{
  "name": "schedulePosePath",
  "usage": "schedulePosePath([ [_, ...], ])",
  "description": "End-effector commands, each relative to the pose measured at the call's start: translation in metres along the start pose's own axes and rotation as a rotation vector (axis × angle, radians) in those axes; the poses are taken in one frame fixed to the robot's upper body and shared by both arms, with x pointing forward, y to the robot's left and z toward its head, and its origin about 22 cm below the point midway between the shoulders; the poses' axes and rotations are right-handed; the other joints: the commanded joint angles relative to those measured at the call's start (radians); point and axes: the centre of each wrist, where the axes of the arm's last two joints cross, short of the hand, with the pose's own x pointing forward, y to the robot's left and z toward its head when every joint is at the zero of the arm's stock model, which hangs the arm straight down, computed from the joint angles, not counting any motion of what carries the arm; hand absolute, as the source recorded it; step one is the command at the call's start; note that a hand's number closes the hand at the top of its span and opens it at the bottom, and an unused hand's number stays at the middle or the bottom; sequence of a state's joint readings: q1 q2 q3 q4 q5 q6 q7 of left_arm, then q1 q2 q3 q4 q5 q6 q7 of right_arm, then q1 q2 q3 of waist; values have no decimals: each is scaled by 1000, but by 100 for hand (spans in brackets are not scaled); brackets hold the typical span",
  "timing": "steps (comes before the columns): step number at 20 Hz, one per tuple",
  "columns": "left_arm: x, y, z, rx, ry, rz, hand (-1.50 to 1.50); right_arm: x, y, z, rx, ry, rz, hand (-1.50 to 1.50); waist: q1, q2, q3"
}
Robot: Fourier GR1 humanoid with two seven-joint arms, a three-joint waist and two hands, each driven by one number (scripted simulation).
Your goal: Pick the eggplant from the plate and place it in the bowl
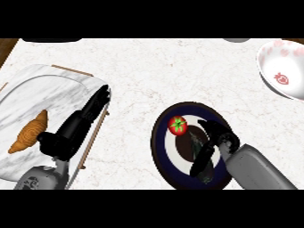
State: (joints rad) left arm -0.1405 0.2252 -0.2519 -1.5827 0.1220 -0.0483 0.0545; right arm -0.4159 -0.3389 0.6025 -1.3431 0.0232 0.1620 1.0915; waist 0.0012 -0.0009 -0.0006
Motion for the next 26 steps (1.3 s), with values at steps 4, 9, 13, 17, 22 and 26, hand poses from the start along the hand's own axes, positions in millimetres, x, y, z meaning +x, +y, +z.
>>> schedulePosePath([
  [4,14,-10,-8,-18,8,-6,0,1,-4,-25,22,80,2,-150,5,2,1],
  [9,9,11,7,3,-6,-2,0,-5,25,-29,-6,12,-47,150,4,1,1],
  [13,-3,-16,1,-2,-2,4,0,-10,19,-36,-93,-25,15,150,3,2,1],
  [17,8,0,-11,8,2,-7,0,-16,13,-44,-115,-36,10,150,3,3,1],
  [22,-6,-2,4,8,4,-4,0,-41,-8,-5,-135,-441,480,150,-3,-8,3],
  [26,-4,-3,3,17,1,13,0,-56,-33,19,-172,-685,749,150,-6,-8,5],
])
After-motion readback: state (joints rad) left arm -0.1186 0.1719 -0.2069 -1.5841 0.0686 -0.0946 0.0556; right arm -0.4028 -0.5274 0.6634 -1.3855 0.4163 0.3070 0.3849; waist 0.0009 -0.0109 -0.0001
